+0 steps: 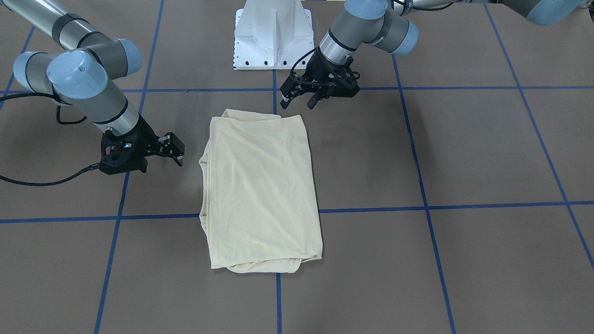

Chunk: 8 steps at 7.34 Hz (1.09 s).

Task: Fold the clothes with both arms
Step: 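Move the left gripper to the shirt's near corner while the right gripper shifts sideways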

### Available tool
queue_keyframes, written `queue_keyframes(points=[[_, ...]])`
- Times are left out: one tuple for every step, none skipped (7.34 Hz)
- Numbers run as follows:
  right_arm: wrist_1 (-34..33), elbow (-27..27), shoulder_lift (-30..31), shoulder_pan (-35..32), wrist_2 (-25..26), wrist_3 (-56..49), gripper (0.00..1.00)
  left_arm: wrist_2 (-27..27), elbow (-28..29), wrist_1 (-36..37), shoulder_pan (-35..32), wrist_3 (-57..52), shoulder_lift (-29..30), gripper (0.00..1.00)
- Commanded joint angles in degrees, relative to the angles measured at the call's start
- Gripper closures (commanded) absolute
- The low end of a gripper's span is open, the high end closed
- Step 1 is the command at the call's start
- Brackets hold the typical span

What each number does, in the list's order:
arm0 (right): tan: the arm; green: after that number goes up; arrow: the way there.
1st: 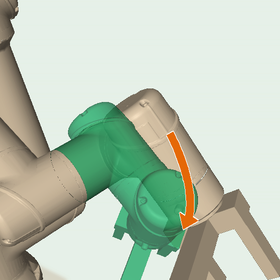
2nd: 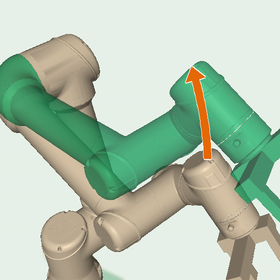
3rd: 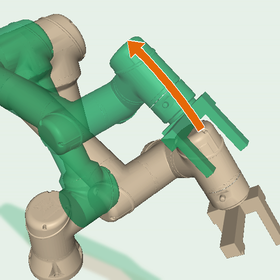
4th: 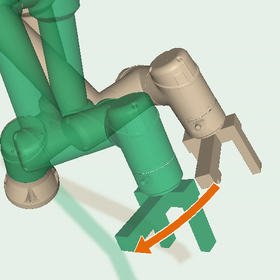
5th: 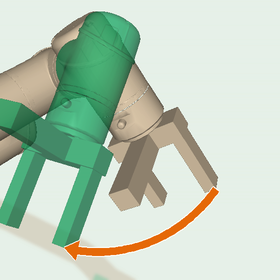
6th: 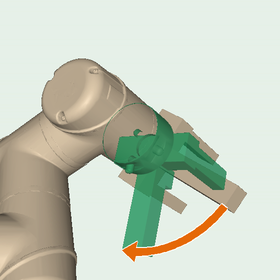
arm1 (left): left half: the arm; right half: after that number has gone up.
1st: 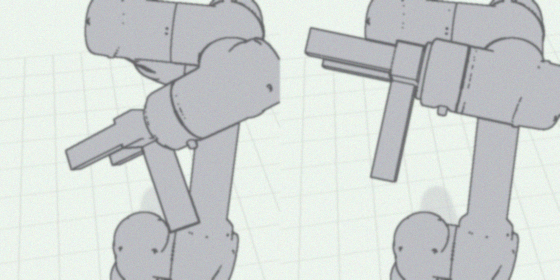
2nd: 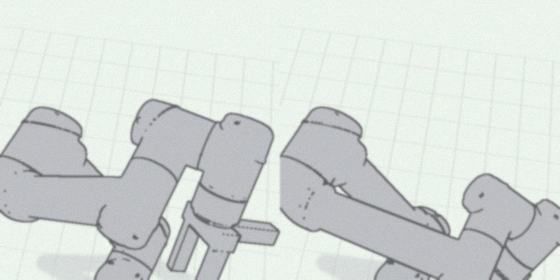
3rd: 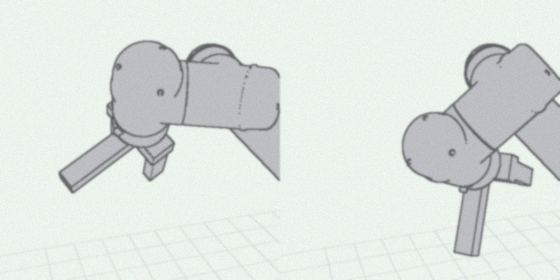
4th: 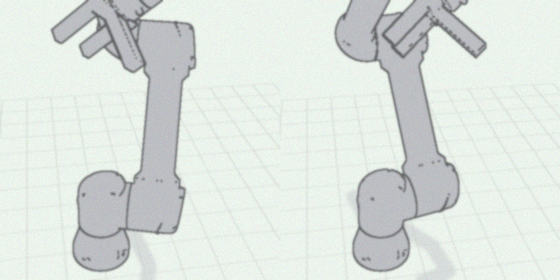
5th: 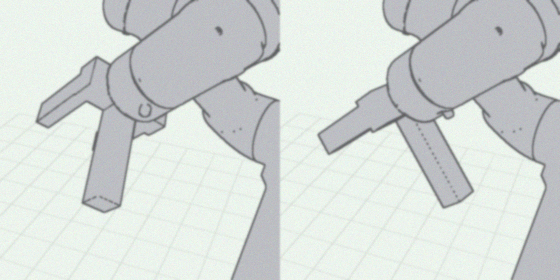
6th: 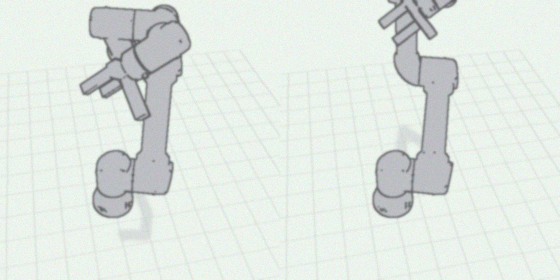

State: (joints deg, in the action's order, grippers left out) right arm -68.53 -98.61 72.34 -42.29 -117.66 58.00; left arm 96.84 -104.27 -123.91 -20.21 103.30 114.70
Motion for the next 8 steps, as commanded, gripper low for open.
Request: queue_keyframes(points=[[0.15, -1.14, 1.92, 0.72, -2.21, 0.18, 0.0, 0.18, 2.83, 3.12, 0.78, -0.11, 0.78, 0.01], [0.15, -2.8, 2.27, 0.8, -2.83, 0.88, 0.0, 0.19, 3.01, 3.67, 0.79, -0.11, 0.79, 0.02], [0.07, -3.51, 2.45, 0.8, -2.05, 0.97, 0.0, 0.19, 4.06, 3.67, 1.31, -0.11, 0.88, 0.03], [0.06, -3.6, 2.45, 0.8, -1.96, 0.98, 0.0, 0.19, 4.16, 3.76, 1.49, -0.11, 1.14, 0.06], [0.06, -3.52, 2.36, 0.8, -1.96, 1.06, 0.0, 0.19, 4.42, 3.76, 2.28, -0.11, 1.58, 0.11], [0.06, -3.52, 2.36, 0.8, -2.04, 1.06, 0.0, 0.1, 4.42, 3.93, 2.37, -0.11, 2.19, 0.15], [0.06, -3.6, 2.36, 0.8, -2.05, 1.06, 0.0, 0.01, 5.29, 5.15, 2.72, -0.2, 2.98, 0.18], [0.06, -3.6, 2.36, 0.8, -2.05, 1.15, 0.0, 0.01, 6.0, 5.25, 2.72, -0.2, 3.51, 0.22]])
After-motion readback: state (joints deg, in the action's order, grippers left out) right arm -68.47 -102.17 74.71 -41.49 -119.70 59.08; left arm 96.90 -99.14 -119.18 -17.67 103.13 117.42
